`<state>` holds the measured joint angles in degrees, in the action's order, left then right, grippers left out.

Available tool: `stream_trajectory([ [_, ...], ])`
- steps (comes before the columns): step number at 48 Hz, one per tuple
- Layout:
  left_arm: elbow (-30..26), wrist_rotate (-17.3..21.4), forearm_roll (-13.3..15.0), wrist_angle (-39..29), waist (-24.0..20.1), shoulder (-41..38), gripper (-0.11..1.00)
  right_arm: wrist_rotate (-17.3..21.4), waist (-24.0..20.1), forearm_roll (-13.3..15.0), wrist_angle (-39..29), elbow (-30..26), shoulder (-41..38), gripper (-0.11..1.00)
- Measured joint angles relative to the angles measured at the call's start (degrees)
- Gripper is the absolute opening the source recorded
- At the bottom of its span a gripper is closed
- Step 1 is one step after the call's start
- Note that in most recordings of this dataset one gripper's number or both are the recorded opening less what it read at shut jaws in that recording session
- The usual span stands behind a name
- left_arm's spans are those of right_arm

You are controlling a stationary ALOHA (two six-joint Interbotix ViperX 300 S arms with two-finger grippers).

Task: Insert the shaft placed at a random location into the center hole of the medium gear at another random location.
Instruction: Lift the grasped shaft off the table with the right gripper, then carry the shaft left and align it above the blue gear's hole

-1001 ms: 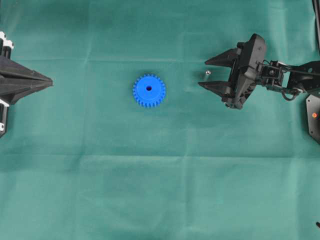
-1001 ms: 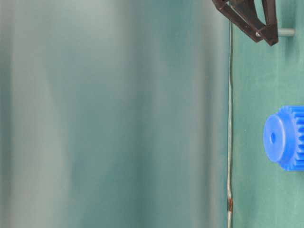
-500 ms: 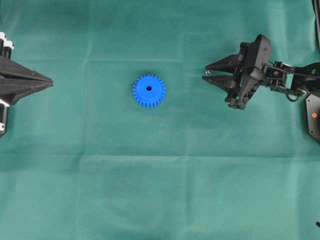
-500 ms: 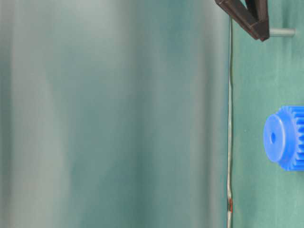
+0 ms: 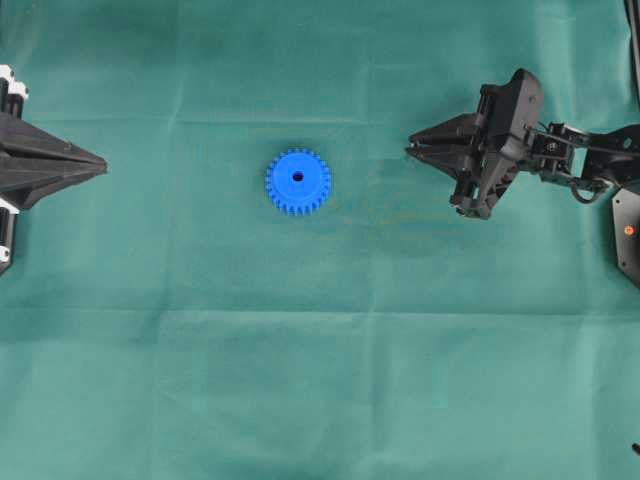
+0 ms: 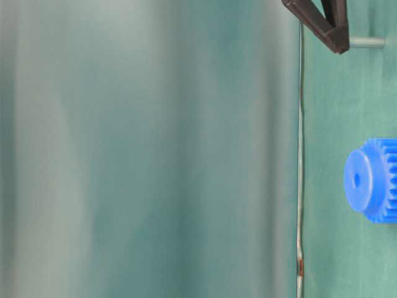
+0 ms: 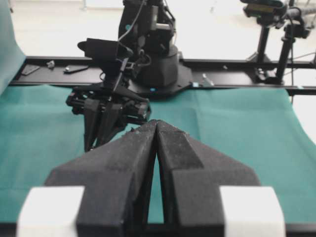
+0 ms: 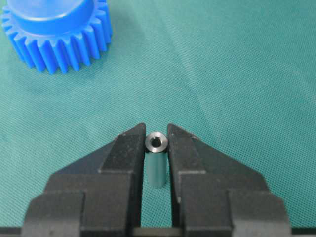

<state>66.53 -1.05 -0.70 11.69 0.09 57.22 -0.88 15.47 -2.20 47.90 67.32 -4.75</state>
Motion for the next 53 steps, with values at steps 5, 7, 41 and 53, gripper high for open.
stream_trajectory([
  [5, 0.0, -0.09, 0.09, 0.0, 0.0, 0.0, 0.0, 0.0, 0.0, 0.0, 0.0, 0.0, 0.18, 0.15],
  [7, 0.0, -0.09, 0.0, 0.0, 0.0, -0.09, 0.0, 0.0, 0.0, 0.0, 0.0, 0.0, 0.62, 0.15],
  [41, 0.0, 0.0, 0.0, 0.09, 0.0, 0.0, 0.0, 0.0, 0.0, 0.09, -17.93, -2.11, 18.19, 0.15],
  [53, 0.0, -0.09, 0.09, -0.09, 0.0, 0.0, 0.0, 0.0, -0.09, 0.18, -18.11, -2.11, 18.19, 0.15],
])
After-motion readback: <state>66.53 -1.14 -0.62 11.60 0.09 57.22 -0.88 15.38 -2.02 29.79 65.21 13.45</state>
